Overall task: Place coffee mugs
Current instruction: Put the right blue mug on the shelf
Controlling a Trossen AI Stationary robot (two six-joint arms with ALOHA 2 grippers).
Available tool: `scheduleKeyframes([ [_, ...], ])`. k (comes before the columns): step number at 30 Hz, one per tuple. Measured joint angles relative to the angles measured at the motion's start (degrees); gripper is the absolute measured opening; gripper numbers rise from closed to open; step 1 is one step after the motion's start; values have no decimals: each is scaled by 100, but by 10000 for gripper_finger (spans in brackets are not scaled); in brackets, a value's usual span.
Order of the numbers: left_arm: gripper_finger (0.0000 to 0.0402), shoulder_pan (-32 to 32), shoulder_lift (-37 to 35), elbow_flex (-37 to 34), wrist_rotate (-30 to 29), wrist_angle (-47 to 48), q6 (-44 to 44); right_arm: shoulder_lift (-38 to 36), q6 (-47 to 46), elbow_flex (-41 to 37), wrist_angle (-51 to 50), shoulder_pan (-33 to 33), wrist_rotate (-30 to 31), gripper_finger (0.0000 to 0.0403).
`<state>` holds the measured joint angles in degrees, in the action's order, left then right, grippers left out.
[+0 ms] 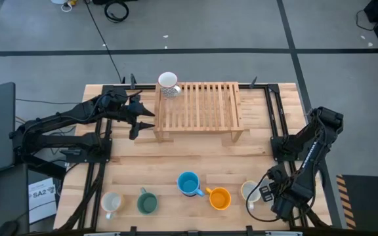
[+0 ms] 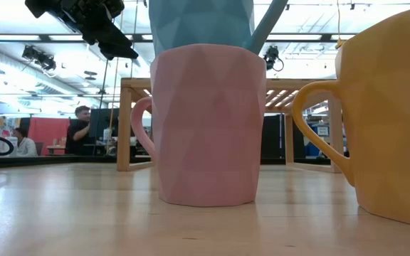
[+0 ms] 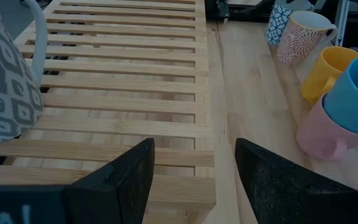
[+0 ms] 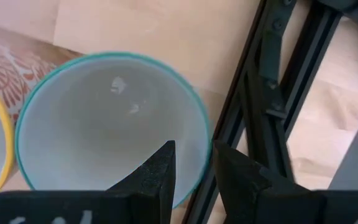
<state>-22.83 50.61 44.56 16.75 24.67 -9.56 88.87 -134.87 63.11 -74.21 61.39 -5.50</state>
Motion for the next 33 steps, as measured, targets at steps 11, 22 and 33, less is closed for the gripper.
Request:
scheduleKeyframes([
  [11,231,0,0,0,0,2,0,120,2,-169,478,-1,-7,114],
  [22,231,-2,0,0,0,2,0,120,-15,-474,898,-7,-4,113],
  [33,231,-2,0,0,0,2,0,91,65,-447,893,-95,45,33],
])
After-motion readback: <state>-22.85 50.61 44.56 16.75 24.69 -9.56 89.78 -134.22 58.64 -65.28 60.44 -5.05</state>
